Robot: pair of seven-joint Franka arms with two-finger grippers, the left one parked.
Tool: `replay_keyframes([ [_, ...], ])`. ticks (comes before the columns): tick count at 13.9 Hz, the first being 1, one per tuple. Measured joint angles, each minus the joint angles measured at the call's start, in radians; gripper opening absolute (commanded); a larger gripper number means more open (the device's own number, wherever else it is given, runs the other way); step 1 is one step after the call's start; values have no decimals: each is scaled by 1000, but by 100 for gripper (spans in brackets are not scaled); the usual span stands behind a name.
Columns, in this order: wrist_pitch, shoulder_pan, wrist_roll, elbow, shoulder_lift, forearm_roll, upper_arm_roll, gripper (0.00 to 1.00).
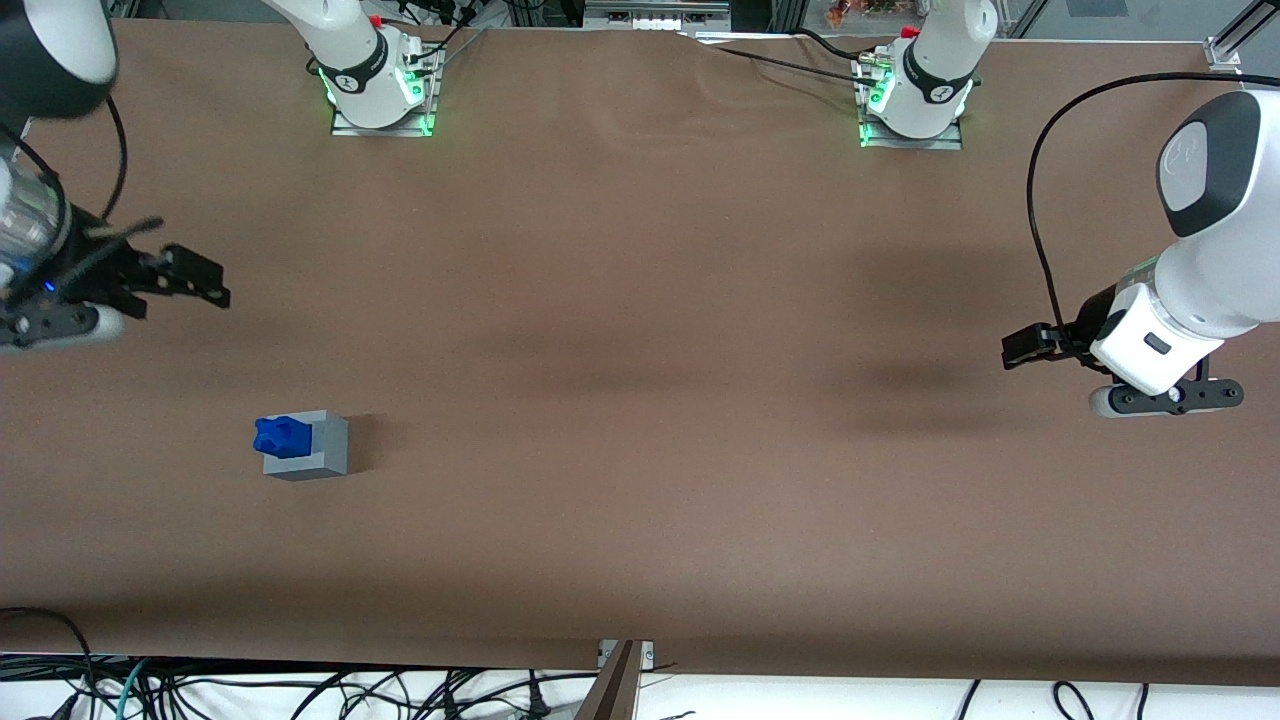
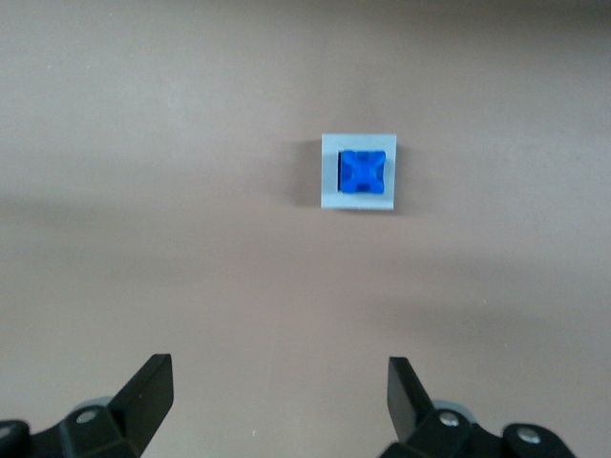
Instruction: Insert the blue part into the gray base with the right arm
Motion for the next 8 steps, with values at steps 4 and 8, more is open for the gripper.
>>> replay_keyframes([
  [4,2,0,4,-46,-9,-4,0,99],
  [8,8,-8,4,-55,-29,-5,1,99],
])
